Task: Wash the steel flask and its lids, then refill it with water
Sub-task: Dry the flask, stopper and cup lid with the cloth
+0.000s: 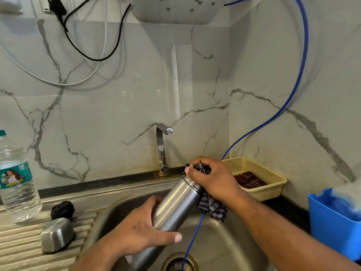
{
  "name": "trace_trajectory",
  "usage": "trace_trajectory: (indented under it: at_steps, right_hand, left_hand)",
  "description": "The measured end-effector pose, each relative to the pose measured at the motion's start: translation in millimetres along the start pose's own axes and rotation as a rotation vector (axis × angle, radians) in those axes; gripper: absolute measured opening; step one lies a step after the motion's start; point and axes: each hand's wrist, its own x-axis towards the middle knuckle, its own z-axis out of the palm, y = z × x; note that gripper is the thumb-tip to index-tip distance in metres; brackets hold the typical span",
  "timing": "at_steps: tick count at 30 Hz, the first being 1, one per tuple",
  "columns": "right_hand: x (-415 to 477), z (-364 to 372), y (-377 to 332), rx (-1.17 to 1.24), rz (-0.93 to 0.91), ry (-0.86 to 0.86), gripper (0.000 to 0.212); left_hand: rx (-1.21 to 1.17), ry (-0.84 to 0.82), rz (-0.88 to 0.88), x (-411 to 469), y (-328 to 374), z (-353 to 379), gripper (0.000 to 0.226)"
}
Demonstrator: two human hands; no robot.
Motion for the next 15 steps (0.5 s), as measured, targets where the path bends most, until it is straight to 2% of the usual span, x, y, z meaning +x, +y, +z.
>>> trace_trajectory:
  at_steps: [2,4,6,8,9,11,13,15]
  right_hand:
    - [-5.6,3.7,-9.2,0.088,-0.049,0.017,0.010]
    - [-4.9,1.2,-15.0,0.159,-0.009,0.014,0.034]
    - [-1.3,-7.0,-21.4,0.295,0.135,-0.098,0.062]
    - [1.3,-15.4,-22.1,0.547,0.257,-0.251,0.076]
    - [1.0,-18.9,-23.3,0.617,0.274,-0.337,0.077]
    - [-0.2,-21.0,-22.8,0.606,0.228,-0.468,0.068]
    - [-3.4,-15.9,-18.7,0.533,0.177,-0.447,0.065]
    - [-6.7,-8.1,-16.1,0.449,0.132,-0.331,0.063]
  left_hand:
    - [-0.073,0.014,0.025,2.4,-0.8,7.4,0.100]
    - [-0.058,0.167,0.022,6.4,0.4,13.4,0.093]
    - [-0.022,0.322,-0.011,8.1,3.2,14.6,0.082]
    - [-0.027,0.419,-0.056,8.4,1.5,13.6,0.075]
    - [-0.052,0.443,-0.074,8.7,-1.1,13.3,0.075]
    - [-0.119,0.474,-0.075,7.9,-3.8,12.8,0.075]
    - [-0.168,0.494,-0.050,7.8,-2.4,12.6,0.077]
    - [-0.202,0.477,-0.016,9.2,2.3,13.4,0.079]
